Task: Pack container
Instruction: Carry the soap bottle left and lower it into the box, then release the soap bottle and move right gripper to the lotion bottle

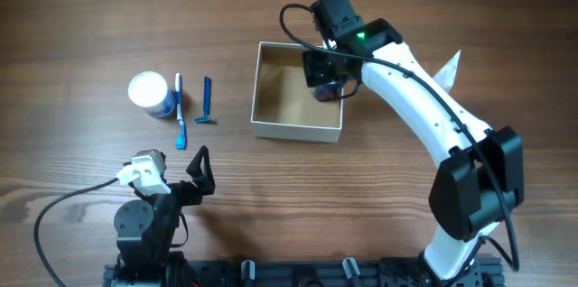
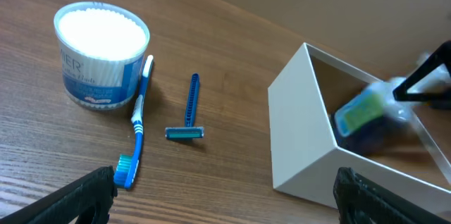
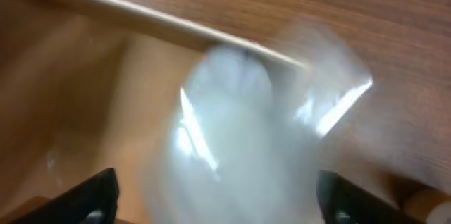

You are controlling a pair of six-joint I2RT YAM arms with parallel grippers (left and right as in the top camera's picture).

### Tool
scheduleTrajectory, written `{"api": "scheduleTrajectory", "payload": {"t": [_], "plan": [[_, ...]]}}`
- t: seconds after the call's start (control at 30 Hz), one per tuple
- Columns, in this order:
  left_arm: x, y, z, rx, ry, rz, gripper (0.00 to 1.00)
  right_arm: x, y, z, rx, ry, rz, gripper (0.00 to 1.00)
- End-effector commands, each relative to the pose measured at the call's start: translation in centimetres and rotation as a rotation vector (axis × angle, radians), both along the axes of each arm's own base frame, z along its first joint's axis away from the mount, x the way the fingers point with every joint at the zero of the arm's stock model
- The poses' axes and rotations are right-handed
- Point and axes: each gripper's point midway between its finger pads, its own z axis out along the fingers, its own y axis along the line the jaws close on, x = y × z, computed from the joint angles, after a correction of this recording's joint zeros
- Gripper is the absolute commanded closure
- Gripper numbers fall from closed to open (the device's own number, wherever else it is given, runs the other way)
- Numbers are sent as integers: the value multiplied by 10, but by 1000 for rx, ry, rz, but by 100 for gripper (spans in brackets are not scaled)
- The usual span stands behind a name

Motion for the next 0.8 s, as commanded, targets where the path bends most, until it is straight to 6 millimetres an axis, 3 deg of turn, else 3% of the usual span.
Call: {"api": "scheduleTrajectory", "payload": {"t": [0.0,0.03,0.13,0.2,0.27,0.33,0.4,0.57,0.67,0.77], "plan": [[0,1,1,12,-11,2,0,-10,-10,39,-5,-49,4,1],[0,1,1,12,-11,2,0,-17,-13,53,2,-63,3,0],[0,1,1,12,-11,2,0,-35,-48,119,85,-172,-113,0],[0,1,1,12,-11,3,0,-43,-88,164,134,-282,-209,0],[0,1,1,12,-11,3,0,-53,-140,187,135,-341,-335,4],[0,1,1,12,-11,3,0,-59,-177,182,106,-313,-434,5],[0,1,1,12,-11,2,0,-61,-199,157,96,-221,-501,10],[0,1,1,12,-11,3,0,-43,-208,74,38,-23,-539,25],[0,1,1,12,-11,2,0,-31,-210,52,24,15,-563,28],[0,1,1,12,-11,3,0,-27,-216,46,-8,13,-574,31]]}}
